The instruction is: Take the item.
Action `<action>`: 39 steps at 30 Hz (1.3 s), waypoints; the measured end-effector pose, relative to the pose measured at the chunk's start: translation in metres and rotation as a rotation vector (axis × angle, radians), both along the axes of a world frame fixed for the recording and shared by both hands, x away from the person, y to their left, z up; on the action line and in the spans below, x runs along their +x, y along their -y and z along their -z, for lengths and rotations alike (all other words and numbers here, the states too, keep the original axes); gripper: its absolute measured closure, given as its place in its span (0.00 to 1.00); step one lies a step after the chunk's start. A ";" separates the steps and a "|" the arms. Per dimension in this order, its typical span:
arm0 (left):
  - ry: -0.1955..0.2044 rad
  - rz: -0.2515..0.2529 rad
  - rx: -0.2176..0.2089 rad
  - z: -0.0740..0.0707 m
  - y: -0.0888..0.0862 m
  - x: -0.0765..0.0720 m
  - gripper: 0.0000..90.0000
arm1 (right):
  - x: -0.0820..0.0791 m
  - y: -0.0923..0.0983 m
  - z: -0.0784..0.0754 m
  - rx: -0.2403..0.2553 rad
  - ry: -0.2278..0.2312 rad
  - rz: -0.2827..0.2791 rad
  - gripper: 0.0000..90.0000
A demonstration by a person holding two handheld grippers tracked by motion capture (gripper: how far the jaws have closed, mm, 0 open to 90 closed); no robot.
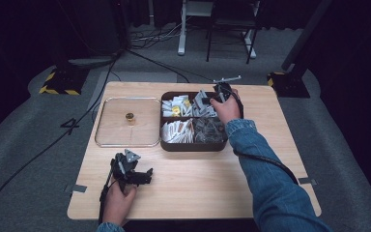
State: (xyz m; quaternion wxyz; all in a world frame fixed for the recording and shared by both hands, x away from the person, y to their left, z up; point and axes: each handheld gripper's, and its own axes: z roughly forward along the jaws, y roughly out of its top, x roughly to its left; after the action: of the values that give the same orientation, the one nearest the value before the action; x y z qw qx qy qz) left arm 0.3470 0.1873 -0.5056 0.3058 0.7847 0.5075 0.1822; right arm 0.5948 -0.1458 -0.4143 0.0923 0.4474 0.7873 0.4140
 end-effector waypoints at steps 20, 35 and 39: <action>0.003 0.000 0.003 0.000 0.000 0.001 0.01 | -0.045 0.044 -0.046 0.142 0.029 -0.094 0.98; 0.001 0.000 -0.002 0.000 0.000 0.001 0.01 | -0.082 0.089 -0.064 0.174 0.034 -0.105 0.98; -0.001 -0.001 -0.001 0.000 0.001 0.001 0.01 | -0.093 0.097 -0.068 0.172 0.039 -0.114 0.98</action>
State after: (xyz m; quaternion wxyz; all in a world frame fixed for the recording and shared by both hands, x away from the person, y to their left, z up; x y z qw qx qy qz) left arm 0.3484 0.1867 -0.5056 0.3058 0.7845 0.5080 0.1817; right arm 0.5020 -0.2430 -0.3461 0.0451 0.3999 0.7710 0.4935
